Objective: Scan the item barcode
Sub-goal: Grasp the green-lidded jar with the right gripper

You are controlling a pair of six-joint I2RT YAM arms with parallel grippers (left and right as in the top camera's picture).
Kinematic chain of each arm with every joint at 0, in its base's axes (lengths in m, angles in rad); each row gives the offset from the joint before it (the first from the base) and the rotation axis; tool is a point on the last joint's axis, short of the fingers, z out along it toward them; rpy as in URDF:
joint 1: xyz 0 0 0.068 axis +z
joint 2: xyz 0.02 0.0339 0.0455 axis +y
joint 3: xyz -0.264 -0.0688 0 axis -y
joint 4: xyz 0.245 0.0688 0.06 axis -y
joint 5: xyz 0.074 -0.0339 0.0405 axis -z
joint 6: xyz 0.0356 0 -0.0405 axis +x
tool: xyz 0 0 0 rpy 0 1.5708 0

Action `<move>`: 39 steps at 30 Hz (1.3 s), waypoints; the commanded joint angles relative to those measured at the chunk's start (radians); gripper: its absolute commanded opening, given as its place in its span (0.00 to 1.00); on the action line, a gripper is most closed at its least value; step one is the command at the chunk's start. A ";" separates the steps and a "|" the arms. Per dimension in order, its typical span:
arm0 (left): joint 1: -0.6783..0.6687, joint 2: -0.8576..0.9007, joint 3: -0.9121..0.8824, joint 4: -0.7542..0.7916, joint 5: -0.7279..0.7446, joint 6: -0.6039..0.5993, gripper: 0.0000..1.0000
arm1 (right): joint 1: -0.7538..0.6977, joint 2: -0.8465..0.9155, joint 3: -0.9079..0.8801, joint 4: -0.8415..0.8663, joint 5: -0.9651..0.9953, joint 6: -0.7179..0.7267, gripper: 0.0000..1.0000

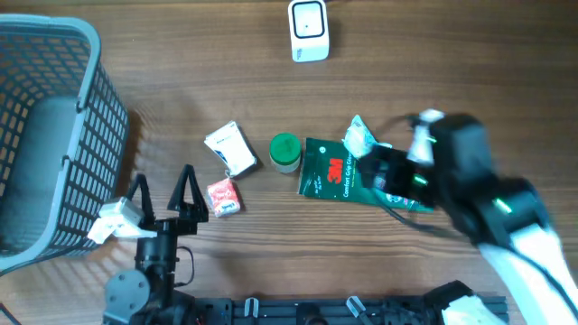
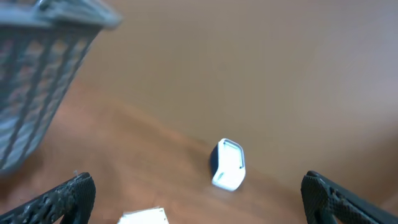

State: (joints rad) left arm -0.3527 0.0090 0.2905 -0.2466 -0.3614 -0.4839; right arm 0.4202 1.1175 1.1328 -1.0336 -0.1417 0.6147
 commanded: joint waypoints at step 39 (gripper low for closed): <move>0.019 -0.004 -0.003 -0.425 -0.108 -0.150 1.00 | 0.225 0.931 0.406 0.123 0.089 -0.806 0.75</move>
State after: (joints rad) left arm -0.3523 0.0090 0.2852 -0.6739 -0.4492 -0.6205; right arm 0.6437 2.0338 1.5269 -0.9031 -0.0887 0.0128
